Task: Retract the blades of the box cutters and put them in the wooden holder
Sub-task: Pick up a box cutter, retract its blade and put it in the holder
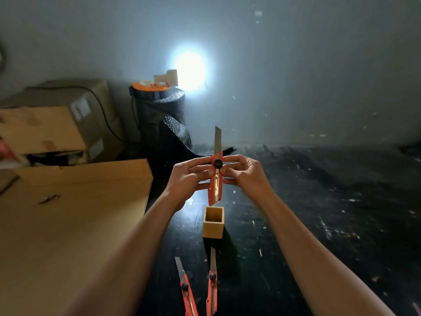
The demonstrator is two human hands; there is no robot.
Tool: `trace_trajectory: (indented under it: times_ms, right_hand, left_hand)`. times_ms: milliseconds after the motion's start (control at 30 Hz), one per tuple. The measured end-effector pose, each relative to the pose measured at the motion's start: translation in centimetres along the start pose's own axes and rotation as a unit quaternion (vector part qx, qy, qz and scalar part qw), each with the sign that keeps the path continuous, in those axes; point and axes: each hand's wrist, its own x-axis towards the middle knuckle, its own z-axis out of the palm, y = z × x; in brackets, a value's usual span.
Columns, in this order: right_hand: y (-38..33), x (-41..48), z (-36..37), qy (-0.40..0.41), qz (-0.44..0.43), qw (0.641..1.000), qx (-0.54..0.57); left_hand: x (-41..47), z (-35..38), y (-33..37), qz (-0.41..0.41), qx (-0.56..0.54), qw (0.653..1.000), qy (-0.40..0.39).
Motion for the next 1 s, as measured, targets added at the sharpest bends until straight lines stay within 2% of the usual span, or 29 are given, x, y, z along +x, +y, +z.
trace_trajectory:
  times_ms: [133, 267, 667, 800, 1000]
  right_hand:
    - [-1.9, 0.6, 0.8, -0.007, -0.089, 0.993, -0.083]
    - [-3.5, 0.8, 1.4, -0.004, -0.131, 0.983, -0.131]
    - [-4.1, 0.5, 0.5, -0.054, -0.118, 0.985, -0.116]
    - [-4.4, 0.5, 0.3, -0.049, -0.134, 0.978, -0.150]
    - [-5.0, 0.9, 0.2, -0.025, -0.151, 0.978, -0.143]
  left_hand:
    - [-0.1, -0.5, 1.3, 0.034, 0.017, 0.999, 0.028]
    - [-0.1, -0.8, 2.7, 0.045, 0.003, 0.998, 0.045]
    - [0.0, -1.4, 3.3, -0.005, -0.093, 0.995, 0.026]
    - [0.4, -1.3, 3.5, -0.018, -0.112, 0.993, 0.009]
    - [0.6, -0.7, 5.1, -0.007, -0.104, 0.995, -0.004]
